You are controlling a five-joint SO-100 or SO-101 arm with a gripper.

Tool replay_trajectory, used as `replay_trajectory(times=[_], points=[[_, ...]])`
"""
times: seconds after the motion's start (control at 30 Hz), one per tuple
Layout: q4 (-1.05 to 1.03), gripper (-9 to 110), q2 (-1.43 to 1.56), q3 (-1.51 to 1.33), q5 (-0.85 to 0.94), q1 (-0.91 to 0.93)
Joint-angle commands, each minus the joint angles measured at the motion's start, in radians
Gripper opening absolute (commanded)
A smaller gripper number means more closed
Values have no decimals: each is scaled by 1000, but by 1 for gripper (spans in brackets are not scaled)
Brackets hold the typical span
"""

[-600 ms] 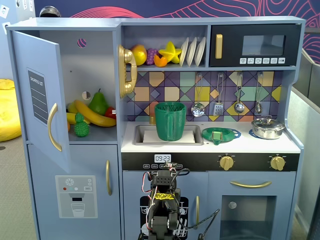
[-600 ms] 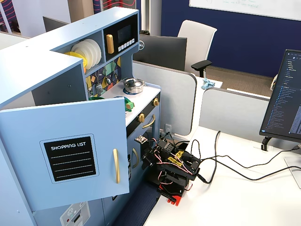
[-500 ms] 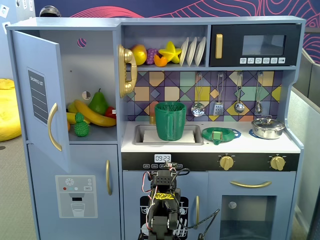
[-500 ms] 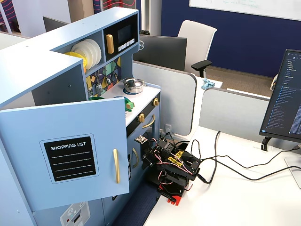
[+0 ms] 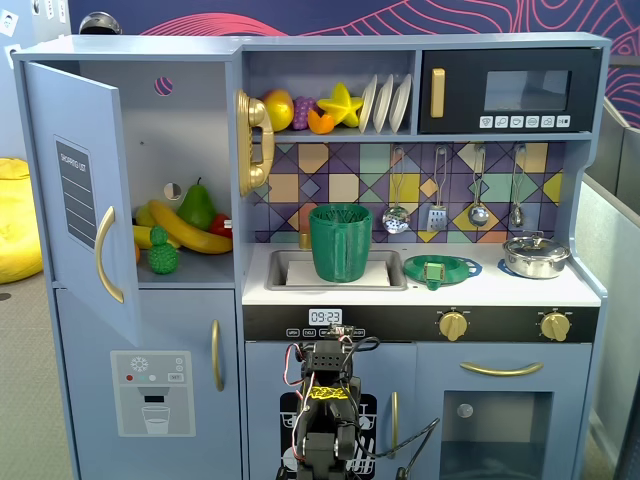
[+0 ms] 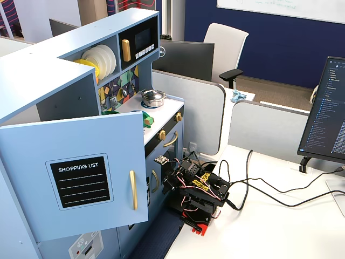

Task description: Pick up the green pineapple from the left cabinet and place it in the green recipient

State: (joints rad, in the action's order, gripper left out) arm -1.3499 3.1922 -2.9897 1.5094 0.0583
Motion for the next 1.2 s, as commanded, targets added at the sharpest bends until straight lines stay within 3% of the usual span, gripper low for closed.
replay_trajectory(times=[0.0, 0.17, 0.3, 0.53, 0.7, 0.73, 0.8, 0.93, 1.03, 1.17], points=[[-183, 0, -14, -8, 2, -41], [-183, 6, -14, -8, 8, -80], [-52, 12, -18, -6, -106, -290], [652, 31, -212, 86, -149, -549], [851, 35, -479, 393, -31, -706], [870, 33, -531, 460, -41, -721], [876, 17, -638, 584, 32, -739], [914, 21, -822, 798, 152, -781], [922, 6, -914, 927, 321, -822], [953, 0, -1012, 1092, 310, -877]])
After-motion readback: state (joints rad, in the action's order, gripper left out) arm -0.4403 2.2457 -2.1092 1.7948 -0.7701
